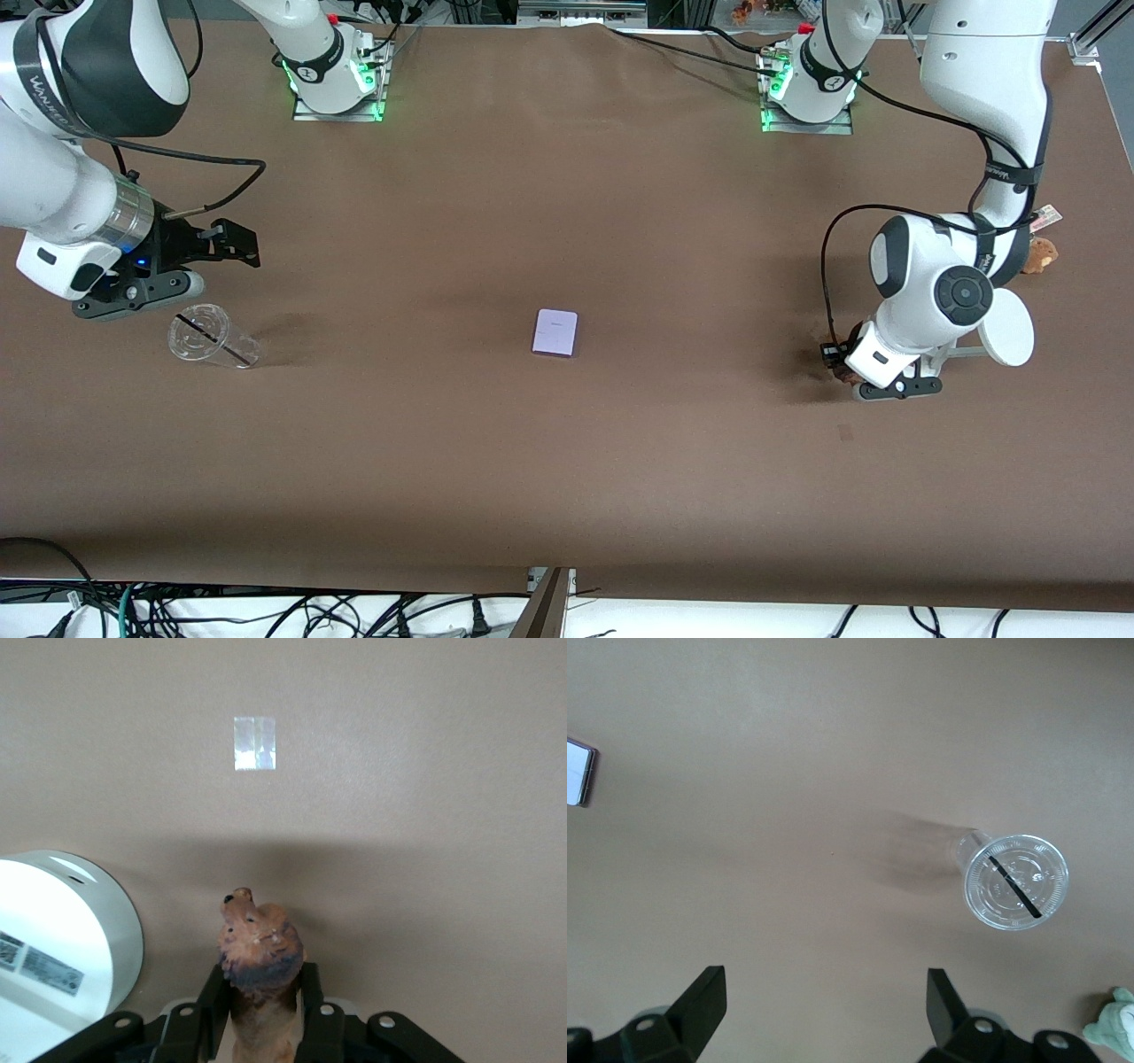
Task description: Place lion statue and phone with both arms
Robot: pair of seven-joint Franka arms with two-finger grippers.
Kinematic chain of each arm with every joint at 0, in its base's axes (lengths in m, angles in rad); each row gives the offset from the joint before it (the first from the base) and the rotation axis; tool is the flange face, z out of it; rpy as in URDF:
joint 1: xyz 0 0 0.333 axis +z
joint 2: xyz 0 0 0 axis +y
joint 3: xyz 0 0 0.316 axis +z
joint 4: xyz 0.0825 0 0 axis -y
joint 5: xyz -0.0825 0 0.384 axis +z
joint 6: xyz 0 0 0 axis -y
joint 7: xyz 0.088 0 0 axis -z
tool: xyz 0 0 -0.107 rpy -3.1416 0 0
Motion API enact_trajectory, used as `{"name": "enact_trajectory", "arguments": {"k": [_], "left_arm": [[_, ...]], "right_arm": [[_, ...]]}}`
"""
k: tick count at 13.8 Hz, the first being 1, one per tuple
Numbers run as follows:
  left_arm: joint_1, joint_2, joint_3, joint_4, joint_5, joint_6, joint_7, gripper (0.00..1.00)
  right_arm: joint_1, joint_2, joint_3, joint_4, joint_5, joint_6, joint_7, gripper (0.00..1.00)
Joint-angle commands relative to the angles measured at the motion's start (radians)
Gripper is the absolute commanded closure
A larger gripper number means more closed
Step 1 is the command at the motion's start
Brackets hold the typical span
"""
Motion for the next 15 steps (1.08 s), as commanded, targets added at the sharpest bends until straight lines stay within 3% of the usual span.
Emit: {"name": "enact_trajectory", "arguments": {"k": [1, 6, 10, 11, 12, 13, 15], "left_arm": [[-0.006, -0.024, 0.004, -0.042, -0.029, 0.029, 0.031, 1.0], [-0.007, -0.026, 0.007, -0.09, -0.026, 0.083, 0.031, 1.0], [-0.007, -0.026, 0.007, -0.124, -0.02, 0.123, 0.031, 1.0], [-0.006, -0.026, 0.007, -0.121, -0.02, 0.12, 0.031, 0.73], [-0.004, -0.027, 0.007, -0.115, -0.02, 0.109, 0.029, 0.18], [-0.004, -0.032, 0.007, -0.112, -0.02, 0.106, 0.026, 0.0], [-0.006, -0.056, 0.006, -0.086, -0.02, 0.018, 0.012, 0.0]], "right_arm": [[0.008, 0.004, 0.003, 0.014, 0.014, -0.004, 0.014, 0.0], [0.082, 0.007, 0.004, 0.023, 0.015, -0.003, 0.122, 0.0], [0.223, 0.102, 0.004, 0.113, 0.014, -0.003, 0.355, 0.0], [0.263, 0.135, 0.004, 0.139, 0.012, -0.003, 0.412, 0.0], [0.298, 0.169, 0.004, 0.167, 0.011, 0.008, 0.466, 0.0], [0.329, 0.203, 0.004, 0.185, 0.011, 0.029, 0.506, 0.0], [0.372, 0.258, 0.004, 0.201, 0.012, 0.075, 0.564, 0.0]]}}
